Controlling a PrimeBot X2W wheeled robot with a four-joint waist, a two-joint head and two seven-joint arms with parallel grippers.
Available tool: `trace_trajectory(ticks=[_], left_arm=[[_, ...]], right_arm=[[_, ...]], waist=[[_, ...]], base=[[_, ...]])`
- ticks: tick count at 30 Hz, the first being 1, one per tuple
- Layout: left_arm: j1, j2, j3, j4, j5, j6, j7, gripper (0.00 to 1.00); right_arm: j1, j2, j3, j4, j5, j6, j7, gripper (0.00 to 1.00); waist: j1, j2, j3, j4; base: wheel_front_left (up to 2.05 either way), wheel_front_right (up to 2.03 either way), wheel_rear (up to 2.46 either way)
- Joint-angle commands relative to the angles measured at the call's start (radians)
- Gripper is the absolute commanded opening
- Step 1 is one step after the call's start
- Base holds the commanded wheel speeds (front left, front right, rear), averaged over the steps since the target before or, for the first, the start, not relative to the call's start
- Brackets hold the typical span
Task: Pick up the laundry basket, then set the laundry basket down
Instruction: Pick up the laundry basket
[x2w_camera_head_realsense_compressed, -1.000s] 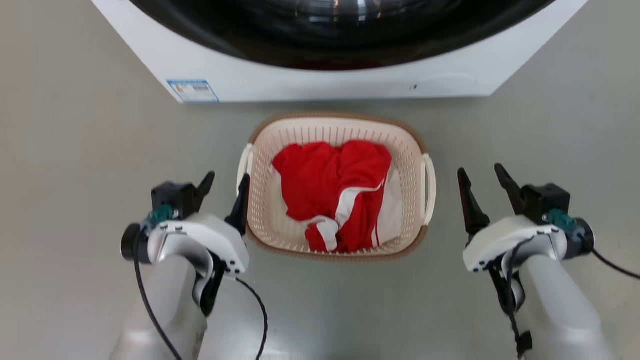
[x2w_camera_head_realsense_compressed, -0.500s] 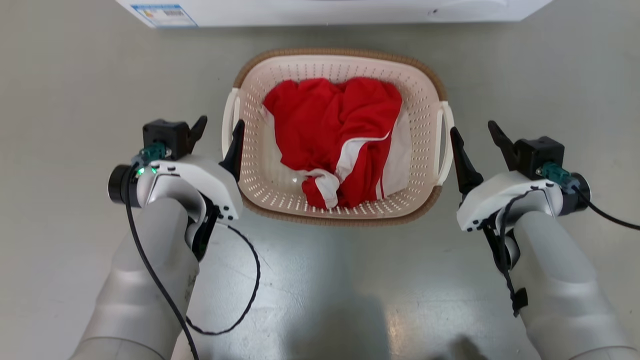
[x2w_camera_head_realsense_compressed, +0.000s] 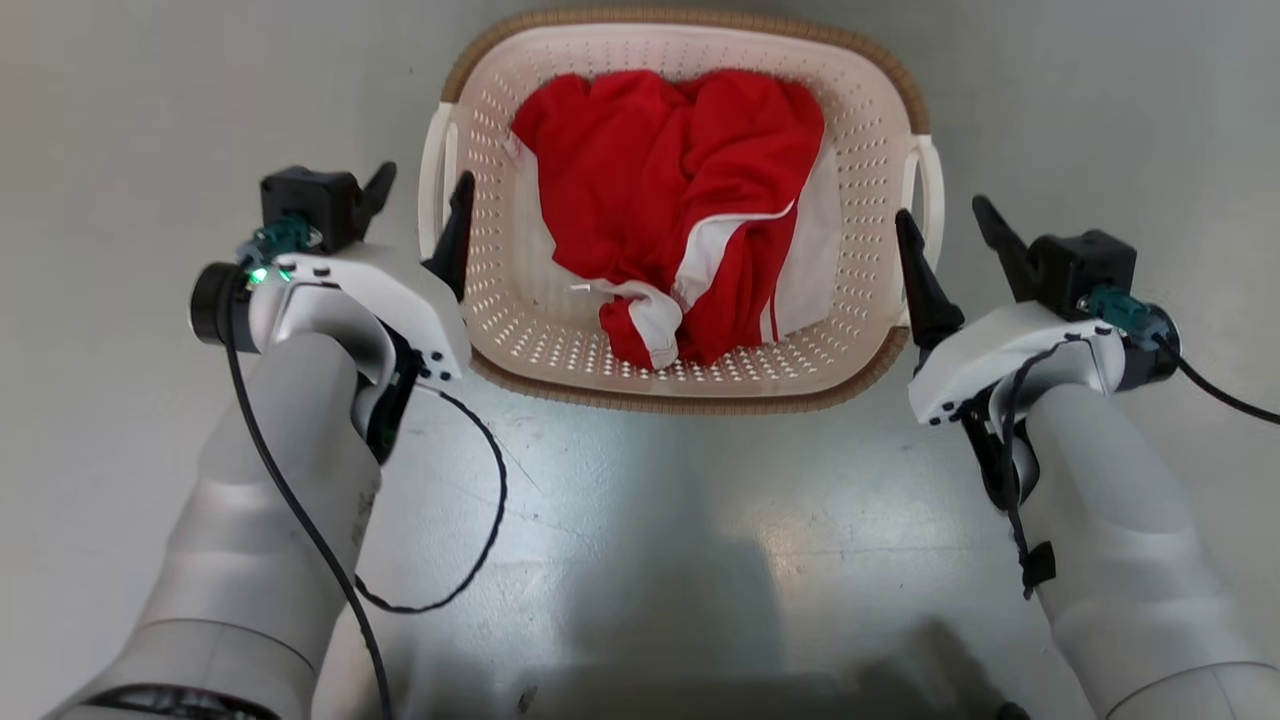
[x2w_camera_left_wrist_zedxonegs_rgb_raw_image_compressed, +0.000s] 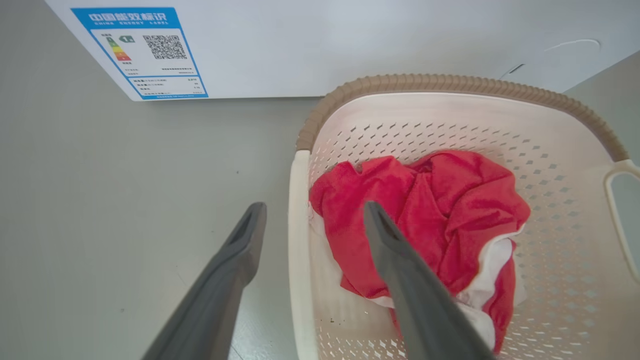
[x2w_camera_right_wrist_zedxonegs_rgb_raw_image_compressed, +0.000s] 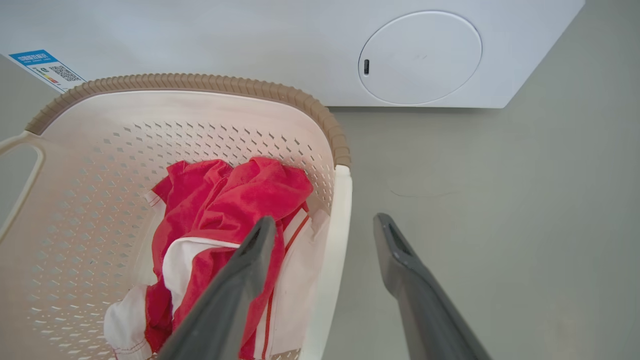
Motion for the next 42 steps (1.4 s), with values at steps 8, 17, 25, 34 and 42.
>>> trace_trajectory(ticks=[8,17,25,34,42], left_arm=[[-0.041,0.032,0.005,0.016,0.004,-0.006,-0.006,1.00],[-0.079,0.026,-0.028,0.029,0.002,-0.006,-0.006,1.00],[-0.110,0.026,-0.064,0.046,0.000,-0.006,-0.006,1.00],[-0.139,0.034,-0.097,0.072,-0.006,-0.006,-0.006,1.00],[-0.155,0.034,-0.124,0.099,-0.021,-0.006,-0.006,1.00]], right_arm=[[-0.001,0.012,0.031,-0.026,0.031,0.006,-0.011,1.00],[-0.022,0.012,0.045,-0.008,0.046,0.006,-0.011,1.00],[-0.054,0.012,0.059,0.022,0.067,0.006,-0.011,1.00],[-0.092,0.012,0.083,0.067,0.101,0.006,-0.011,1.00],[-0.118,0.012,0.106,0.100,0.133,0.006,-0.011,1.00]], waist=[[-0.0001,0.0000,0.065,0.008],[-0.0001,0.0000,0.099,0.015],[-0.0001,0.0000,0.128,0.013],[-0.0001,0.0000,0.145,0.003],[-0.0001,0.0000,0.148,-0.001]], base=[[0.00,0.00,0.00],[0.00,0.00,0.00],[0.00,0.00,0.00],[0.00,0.00,0.00],[0.00,0.00,0.00]])
